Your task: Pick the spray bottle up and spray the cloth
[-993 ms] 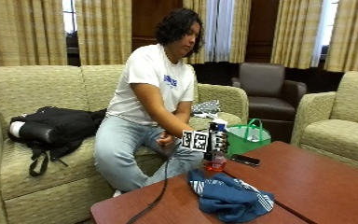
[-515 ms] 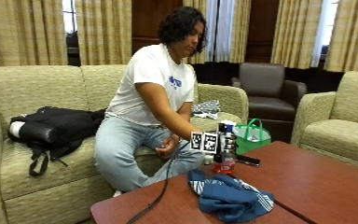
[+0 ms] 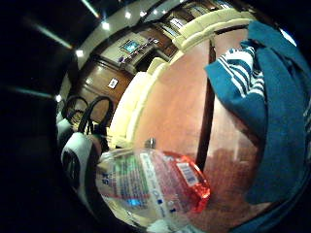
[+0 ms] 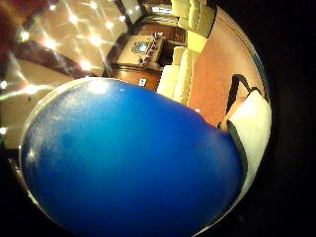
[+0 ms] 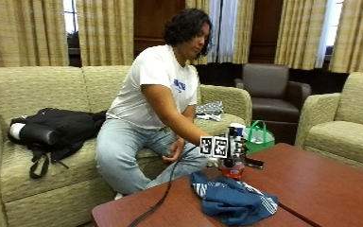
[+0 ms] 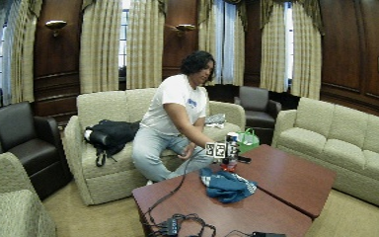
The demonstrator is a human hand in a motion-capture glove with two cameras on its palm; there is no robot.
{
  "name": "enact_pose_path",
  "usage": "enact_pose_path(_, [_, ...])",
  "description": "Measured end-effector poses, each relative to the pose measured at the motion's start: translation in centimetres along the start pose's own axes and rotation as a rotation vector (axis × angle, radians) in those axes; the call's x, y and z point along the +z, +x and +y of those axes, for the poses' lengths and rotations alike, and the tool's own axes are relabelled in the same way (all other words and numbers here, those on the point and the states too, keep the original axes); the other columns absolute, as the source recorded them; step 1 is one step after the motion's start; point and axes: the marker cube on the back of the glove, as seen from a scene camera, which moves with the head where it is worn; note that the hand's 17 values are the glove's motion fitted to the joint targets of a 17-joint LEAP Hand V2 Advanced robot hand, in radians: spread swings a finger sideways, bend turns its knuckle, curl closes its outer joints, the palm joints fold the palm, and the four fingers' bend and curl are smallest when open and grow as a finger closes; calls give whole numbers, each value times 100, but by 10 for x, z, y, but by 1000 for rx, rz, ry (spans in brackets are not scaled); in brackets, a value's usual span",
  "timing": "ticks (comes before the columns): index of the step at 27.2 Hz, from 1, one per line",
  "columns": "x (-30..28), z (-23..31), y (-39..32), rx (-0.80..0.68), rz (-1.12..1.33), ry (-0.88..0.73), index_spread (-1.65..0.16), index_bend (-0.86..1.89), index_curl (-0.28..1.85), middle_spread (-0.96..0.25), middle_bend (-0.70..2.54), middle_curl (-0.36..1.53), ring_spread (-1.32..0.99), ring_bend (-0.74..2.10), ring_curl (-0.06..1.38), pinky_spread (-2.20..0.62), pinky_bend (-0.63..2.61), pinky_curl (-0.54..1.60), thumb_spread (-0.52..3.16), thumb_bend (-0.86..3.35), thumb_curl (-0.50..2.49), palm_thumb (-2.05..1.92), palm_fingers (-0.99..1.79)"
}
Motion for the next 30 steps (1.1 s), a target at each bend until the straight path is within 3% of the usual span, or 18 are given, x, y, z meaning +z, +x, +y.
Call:
enact_pose_path(17, [-4, 3, 1, 95, -17, -275, -28, 32, 57, -22, 53, 49, -20, 56, 43, -20, 40, 38, 33, -3, 80, 89, 125])
enact_pose_path(23, [-22, 14, 4, 117, 113, -395, -33, 15, 50, -22, 51, 48, -20, 52, 41, -9, 23, 34, 58, -6, 74, 80, 95])
enact_pose_path(26, [-32, 23, 8, 126, 208, -449, -36, 8, 47, -21, 41, 45, -20, 50, 43, -3, 27, 37, 68, -7, 68, 73, 72])
enact_pose_path(30, [-47, 34, 6, 128, 293, -480, -39, 6, 41, -21, 32, 42, -20, 49, 41, 2, 30, 36, 77, -7, 62, 66, 62])
